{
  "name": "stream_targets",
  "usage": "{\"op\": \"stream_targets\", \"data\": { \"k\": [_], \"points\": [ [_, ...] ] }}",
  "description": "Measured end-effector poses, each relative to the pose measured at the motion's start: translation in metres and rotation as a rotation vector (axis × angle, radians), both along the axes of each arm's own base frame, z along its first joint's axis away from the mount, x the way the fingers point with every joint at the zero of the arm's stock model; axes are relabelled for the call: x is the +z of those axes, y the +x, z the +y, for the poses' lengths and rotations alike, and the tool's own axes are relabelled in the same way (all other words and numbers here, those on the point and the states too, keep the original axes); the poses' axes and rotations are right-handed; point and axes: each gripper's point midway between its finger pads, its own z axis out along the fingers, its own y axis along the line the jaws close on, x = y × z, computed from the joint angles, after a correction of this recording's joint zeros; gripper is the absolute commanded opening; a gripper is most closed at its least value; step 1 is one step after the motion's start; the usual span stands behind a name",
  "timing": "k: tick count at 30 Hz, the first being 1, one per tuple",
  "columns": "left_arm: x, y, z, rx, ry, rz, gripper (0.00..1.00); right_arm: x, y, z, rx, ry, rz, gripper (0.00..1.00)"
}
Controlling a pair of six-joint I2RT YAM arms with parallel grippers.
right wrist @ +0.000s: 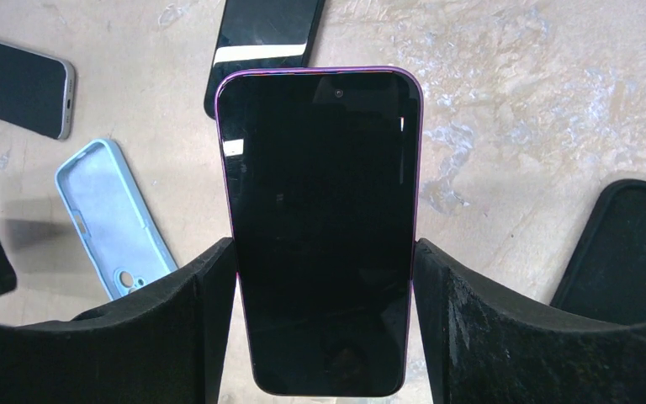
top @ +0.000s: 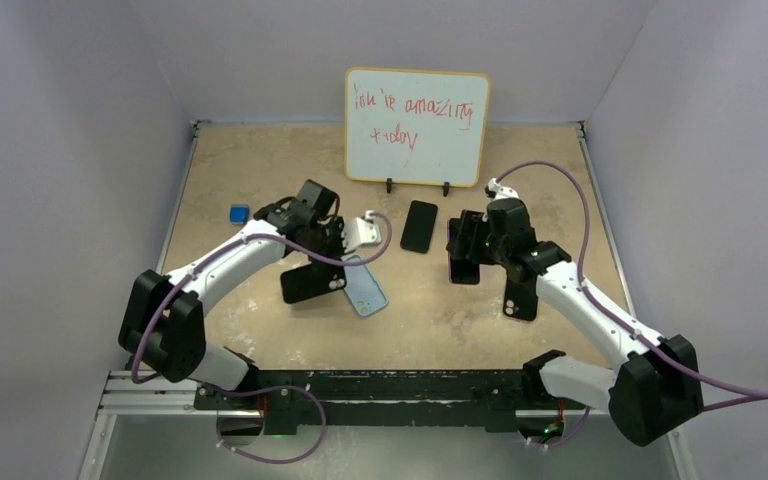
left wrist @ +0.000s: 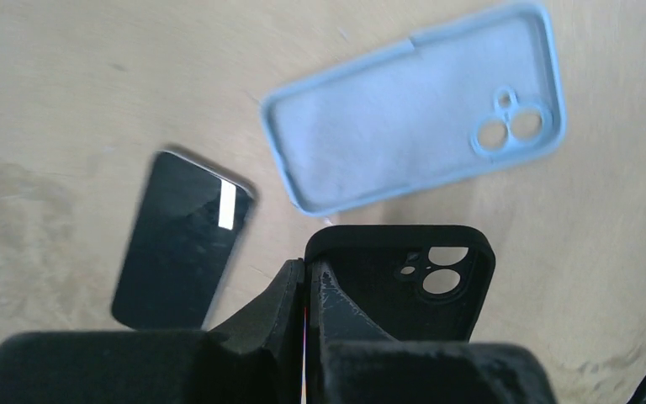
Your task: Put the phone into the phone case
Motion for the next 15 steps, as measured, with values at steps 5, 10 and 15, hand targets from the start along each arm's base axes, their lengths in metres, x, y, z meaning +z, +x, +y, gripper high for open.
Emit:
{"op": "stream_targets", "data": {
  "k": [5,10,15],
  "points": [
    [0.046,0.031,-0.033,0.205,-0.119,-0.013,0.00,0.003,-0.007,-0.007,-0.018,-0.017,0.003,0.35],
    [0.073,0.052,-0.065,0.403,-0.225,0.059,0.00,0.004,-0.017,-0.015,-0.042,-0.032,0.023,0.35],
    [0.080,0.039,-0.093,0.572,-0.346,0.175,0.00,0.006,-0.028,-0.022,-0.060,-0.039,0.041,0.35]
  ]
}}
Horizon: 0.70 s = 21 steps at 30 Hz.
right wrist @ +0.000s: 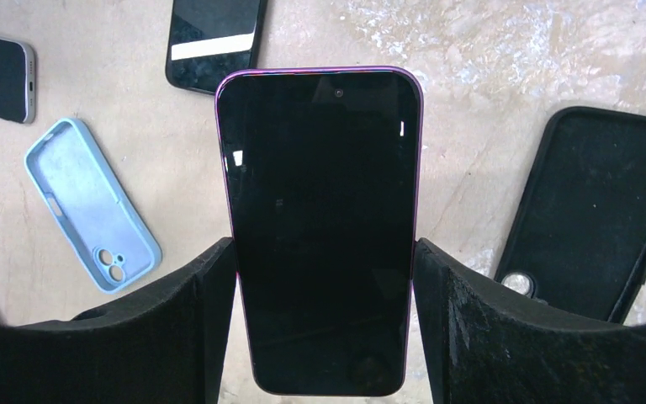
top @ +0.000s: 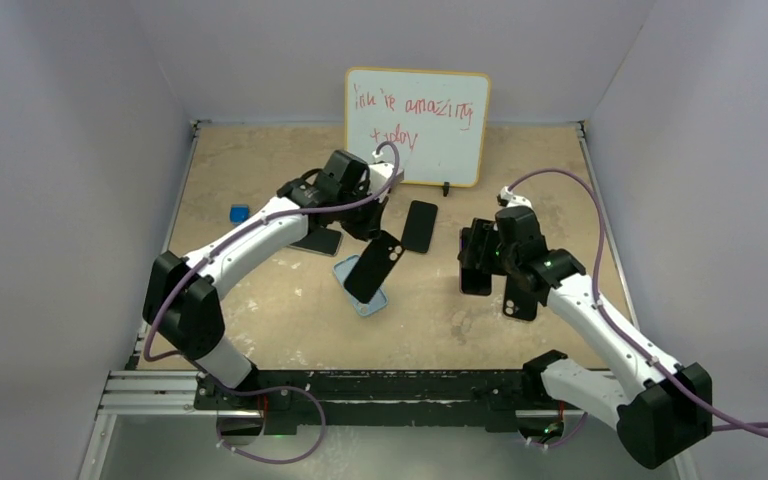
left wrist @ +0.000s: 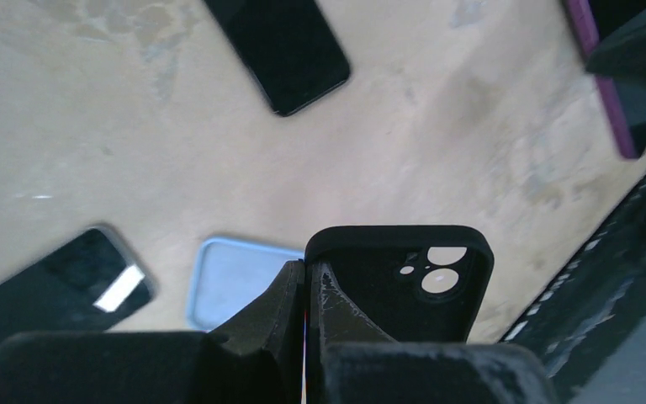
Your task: Put the phone into the phone case
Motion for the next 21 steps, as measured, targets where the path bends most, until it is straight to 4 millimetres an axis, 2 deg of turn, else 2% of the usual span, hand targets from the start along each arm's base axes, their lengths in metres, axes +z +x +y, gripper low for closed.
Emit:
{"op": "stream_targets", "data": {
  "k": [3,7,11,16,18,21],
  "points": [
    [-0.004,-0.010,-0.024,0.099,-0.111,0.080,0.00,0.002,-0.005,-0.003,-0.012,0.000,0.002,0.35],
    [-0.028,-0.027,-0.044,0.249,-0.186,0.204,0.00,0.003,-0.011,-0.008,-0.030,-0.008,0.010,0.35],
    [-0.063,-0.040,-0.064,0.384,-0.245,0.340,0.00,0.004,-0.015,-0.011,-0.035,-0.014,0.015,0.36],
    [-0.111,-0.049,-0.080,0.514,-0.217,0.457,0.00,0.009,-0.018,-0.007,-0.019,0.013,0.009,0.36],
    [-0.120,-0.049,-0.084,0.569,-0.218,0.478,0.07,0.010,-0.019,-0.003,-0.007,0.037,0.016,0.36],
    [-0.121,-0.050,-0.089,0.600,-0.236,0.487,0.15,0.011,-0.022,0.006,0.015,0.083,0.033,0.35]
  ]
}}
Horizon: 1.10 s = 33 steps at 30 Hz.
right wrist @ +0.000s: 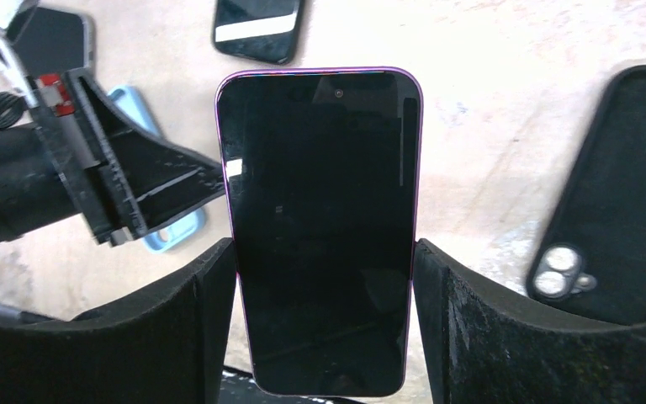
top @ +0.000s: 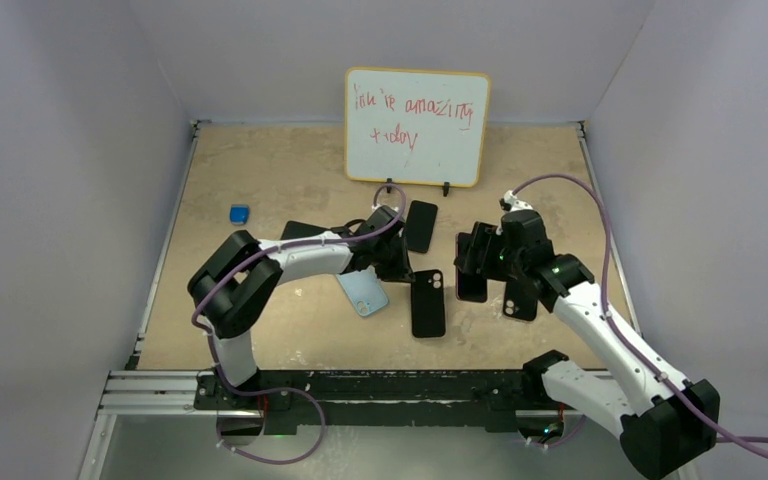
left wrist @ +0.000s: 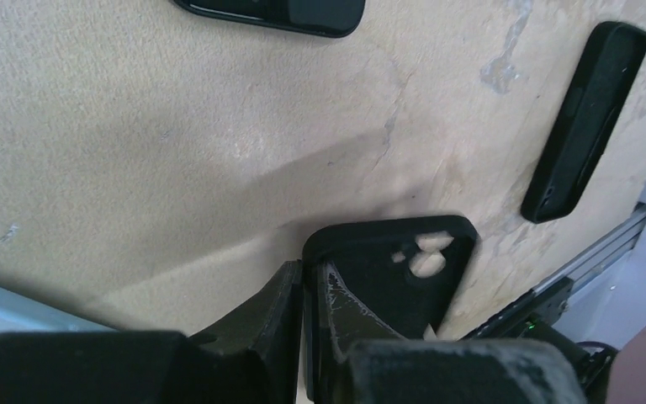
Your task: Put the phone into the phone case
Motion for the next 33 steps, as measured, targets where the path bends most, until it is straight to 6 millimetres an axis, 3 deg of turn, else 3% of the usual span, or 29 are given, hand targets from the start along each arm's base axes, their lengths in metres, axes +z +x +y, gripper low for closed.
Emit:
{"op": "stream_targets", "data": {
  "k": [4,9,13,15,21,24,28,33],
  "points": [
    [0.003,0.003,-0.005,0.035,-0.021,-0.003,0.25,0.000,-0.001,0.017,0.031,0.082,0.014,0.35],
    [0.002,0.005,-0.004,0.055,-0.011,-0.011,0.30,-0.016,-0.010,0.032,0.063,0.139,0.072,0.34],
    [0.008,0.006,0.001,0.046,-0.001,-0.050,0.43,-0.025,-0.015,0.041,0.082,0.146,0.109,0.34],
    [0.021,0.005,0.011,0.038,-0.002,-0.103,0.45,-0.026,-0.017,0.048,0.096,0.155,0.113,0.34],
    [0.098,0.012,0.041,0.048,-0.114,-0.336,0.82,-0.031,-0.025,0.072,0.148,0.168,0.128,0.34],
    [0.128,0.020,0.057,0.066,-0.166,-0.425,0.86,-0.037,-0.027,0.081,0.164,0.171,0.139,0.33],
    [0.142,0.021,0.074,0.067,-0.183,-0.483,0.88,-0.051,-0.029,0.088,0.164,0.141,0.170,0.33],
    [0.131,0.014,0.085,0.057,-0.180,-0.464,0.89,-0.067,-0.029,0.092,0.158,0.107,0.195,0.34]
  ]
}}
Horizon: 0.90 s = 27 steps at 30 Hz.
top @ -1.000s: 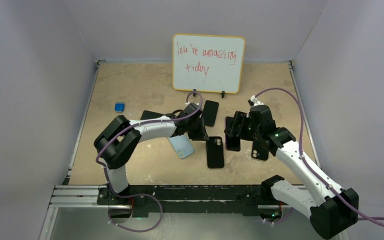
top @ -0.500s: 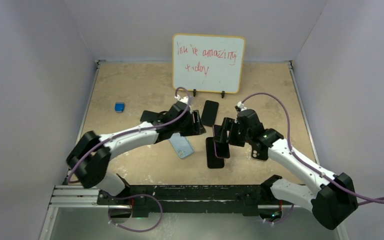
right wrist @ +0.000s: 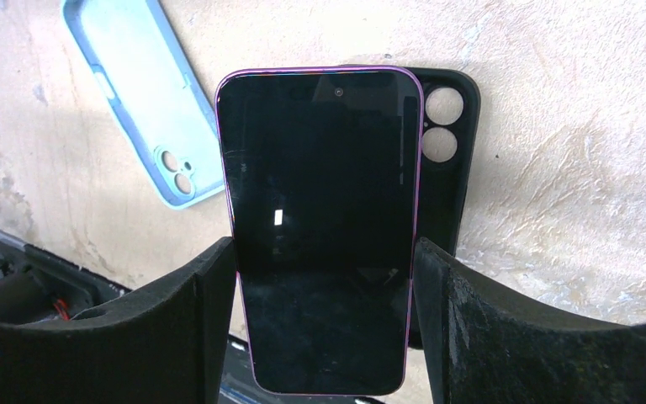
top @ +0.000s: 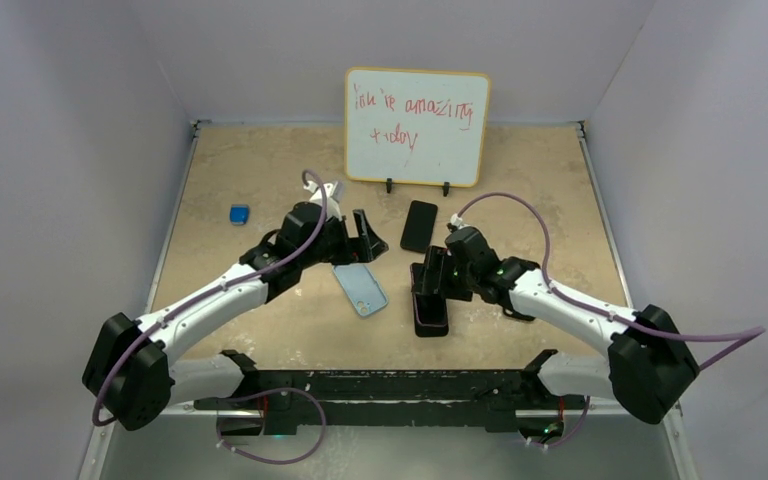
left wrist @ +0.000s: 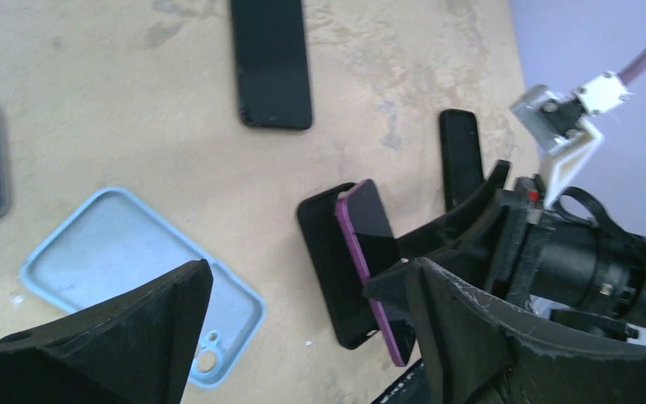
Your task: Put the phone into the phone case
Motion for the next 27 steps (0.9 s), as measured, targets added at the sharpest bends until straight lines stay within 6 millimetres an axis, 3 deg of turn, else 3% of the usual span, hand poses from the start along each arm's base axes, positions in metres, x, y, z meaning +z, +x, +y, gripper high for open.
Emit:
{"op": "stream_targets", "data": {
  "k": [6,15,27],
  "points": [
    [-0.019,0.001,0.032,0.067,0.022,0.040,0.85,-0.017,-0.002,-0.001,-0.017,-0.037,0.011,0.35],
    [-0.015,-0.002,0.030,0.053,0.008,0.034,0.77,-0.031,-0.006,-0.006,-0.038,-0.060,0.020,0.40],
    [-0.030,-0.005,0.027,0.033,0.021,0.081,0.71,-0.032,-0.002,-0.003,-0.046,-0.060,0.009,0.48]
  ]
}}
